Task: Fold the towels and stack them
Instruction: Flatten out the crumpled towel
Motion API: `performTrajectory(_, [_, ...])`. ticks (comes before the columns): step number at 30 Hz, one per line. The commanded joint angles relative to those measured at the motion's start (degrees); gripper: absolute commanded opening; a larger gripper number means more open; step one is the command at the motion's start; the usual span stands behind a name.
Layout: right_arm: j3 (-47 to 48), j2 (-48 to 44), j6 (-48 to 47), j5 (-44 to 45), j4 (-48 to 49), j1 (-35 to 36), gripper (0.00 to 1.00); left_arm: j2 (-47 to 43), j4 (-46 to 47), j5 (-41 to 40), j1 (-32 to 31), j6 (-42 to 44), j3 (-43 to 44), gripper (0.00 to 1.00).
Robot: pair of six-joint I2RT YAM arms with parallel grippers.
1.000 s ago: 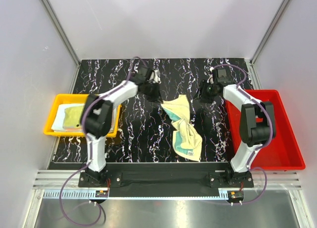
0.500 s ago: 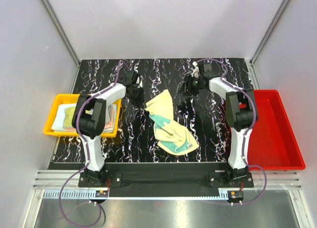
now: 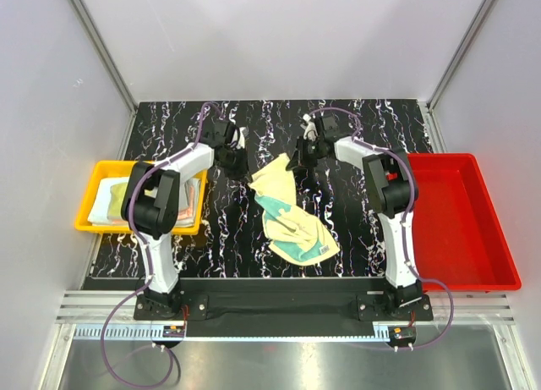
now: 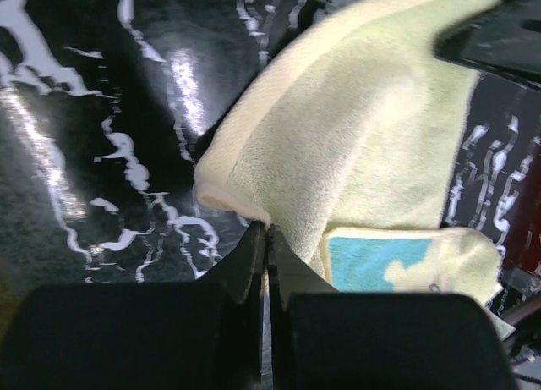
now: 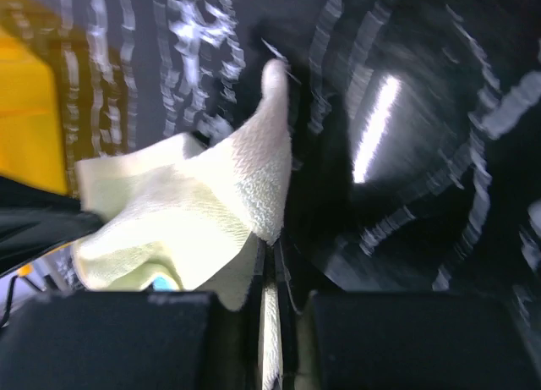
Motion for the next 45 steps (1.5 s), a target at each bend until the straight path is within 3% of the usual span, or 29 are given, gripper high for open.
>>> performTrajectory(1, [-3.84,-9.51,-0.41,8.31,-2.86,-0.89,0.08,-6.39,7.17,7.60,-2.82,-1.23,-1.74,0.00])
performTrajectory(7, [-14.82,-29.56,1.25,29.16,-19.39,-0.10,0.12,-11.32,12.72,10.34,-10.73,-9.32,-4.12,0.00])
performTrajectory(11, [-19.15,-33.64,4.94,30.25,-18.53,0.60,0.15,-10.36,5.17,-1.05,-10.22,-8.90,-2.98,0.00])
performTrajectory(12, [-19.33,-33.03,5.47,28.93,-16.70,0.69,0.21,-9.84,2.98,-2.66,-8.83,-8.63,-2.89,0.00])
performTrajectory(13, [-18.90,-30.76,6.17,27.27,-15.81,0.86,0.34,-9.13,2.09,-3.55,-8.03,-8.28,-2.45,0.00])
performTrajectory(14, [-18.80,-29.61,6.62,26.29,-14.58,0.95,0.38,-6.95,1.04,-5.12,-7.24,-7.32,-1.84,0.00])
performTrajectory(20, [-11.25,-23.01,1.10,24.08,-12.63,0.69,0.48,-0.96,-3.37,-14.27,-4.33,-1.87,3.52,0.00])
performTrajectory(27, [-3.26,-17.22,-4.36,17.08,-9.20,-2.91,0.49,3.79,-6.18,-17.36,-1.35,0.43,8.53,0.00])
performTrajectory(33, [5.95,-6.16,-7.97,10.29,-8.40,-3.71,0.45,4.58,-5.83,-16.04,-0.02,1.57,10.03,0.00])
performTrajectory(45, [11.61,1.78,-13.33,15.20,-8.68,-2.04,0.45,5.73,-5.39,-13.14,-0.02,1.66,12.50,0.00])
